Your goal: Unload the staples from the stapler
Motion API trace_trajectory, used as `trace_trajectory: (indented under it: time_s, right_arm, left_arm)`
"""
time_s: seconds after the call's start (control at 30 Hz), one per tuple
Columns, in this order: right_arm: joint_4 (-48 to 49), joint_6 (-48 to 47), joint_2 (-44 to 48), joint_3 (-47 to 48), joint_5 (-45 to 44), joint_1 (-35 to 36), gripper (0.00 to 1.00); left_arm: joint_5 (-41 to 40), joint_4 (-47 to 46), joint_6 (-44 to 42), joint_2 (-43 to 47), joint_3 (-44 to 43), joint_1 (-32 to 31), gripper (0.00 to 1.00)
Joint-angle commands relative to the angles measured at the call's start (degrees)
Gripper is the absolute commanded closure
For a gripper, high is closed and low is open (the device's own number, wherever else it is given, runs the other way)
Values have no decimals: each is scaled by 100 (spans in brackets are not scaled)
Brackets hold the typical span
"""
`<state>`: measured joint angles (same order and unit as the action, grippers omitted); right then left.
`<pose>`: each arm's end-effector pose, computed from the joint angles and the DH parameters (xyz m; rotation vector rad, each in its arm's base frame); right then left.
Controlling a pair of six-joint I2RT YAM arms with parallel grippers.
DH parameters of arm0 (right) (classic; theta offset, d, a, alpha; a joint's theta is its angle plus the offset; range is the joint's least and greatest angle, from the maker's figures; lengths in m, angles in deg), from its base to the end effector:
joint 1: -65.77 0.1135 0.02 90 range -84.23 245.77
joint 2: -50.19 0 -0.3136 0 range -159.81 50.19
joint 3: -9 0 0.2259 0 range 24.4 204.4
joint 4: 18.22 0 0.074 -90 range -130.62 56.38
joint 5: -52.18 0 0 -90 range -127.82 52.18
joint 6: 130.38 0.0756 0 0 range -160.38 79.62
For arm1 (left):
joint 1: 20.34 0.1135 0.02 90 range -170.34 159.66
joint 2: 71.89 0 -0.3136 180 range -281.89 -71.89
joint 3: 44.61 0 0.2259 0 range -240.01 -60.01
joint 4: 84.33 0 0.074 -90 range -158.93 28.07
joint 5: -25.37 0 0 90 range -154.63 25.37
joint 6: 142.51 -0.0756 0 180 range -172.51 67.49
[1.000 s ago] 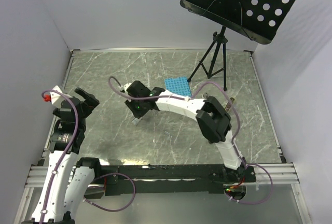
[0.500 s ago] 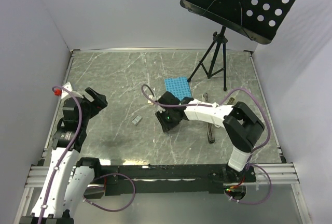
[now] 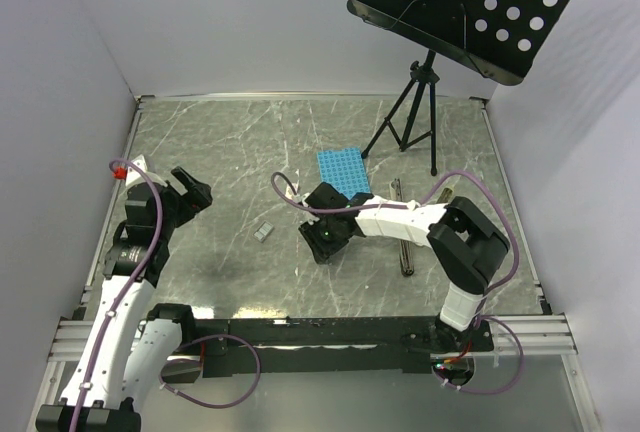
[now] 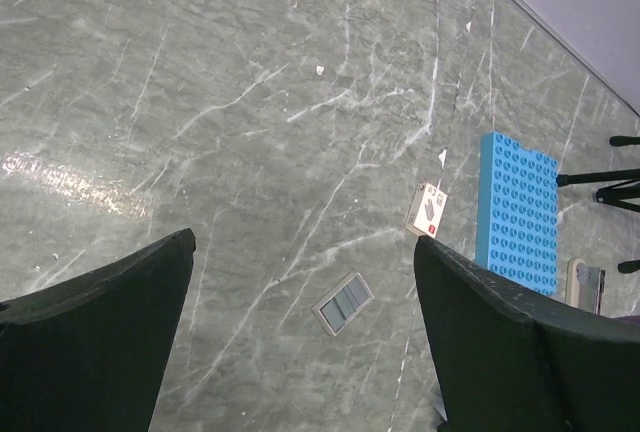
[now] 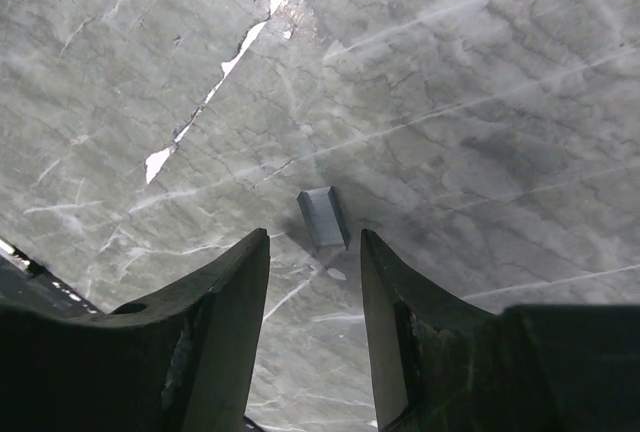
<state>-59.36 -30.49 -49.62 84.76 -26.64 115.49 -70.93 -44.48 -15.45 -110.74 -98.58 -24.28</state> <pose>0.2099 0.2703 0.1960 -1.0144 2.6223 0.5461 0.1296 -0.0006 0.3067 -0.6425 1.9116 -0.3481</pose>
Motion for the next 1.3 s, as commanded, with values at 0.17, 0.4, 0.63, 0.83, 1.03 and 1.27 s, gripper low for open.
trace_trajectory:
  time_s: [0.17,0.4,0.63,0.83,1.03,1.27]
  right_arm:
    - [-98,-365,-231,397,-529,179,50]
    - [-151,-286,-328,459,-748,407,54]
    - [-283,-286,-399,538,-1074,539,60]
    - [-344,-286,-408,539,-1231,601,64]
    - [-318,-233,-434,547,-1294,627,69]
    - [-336,-260,-469,679,-1329,627,72]
  left_arm:
    - [-2,-195,-67,62,7,-19,5]
    - [-55,-177,-32,123,25,-19,4]
    - [-90,-151,-23,132,16,-19,4]
    - [-125,-151,-6,167,25,-19,4]
    - [-160,-160,-6,132,-10,-27,4]
    - [-239,-142,-50,97,-81,-19,4]
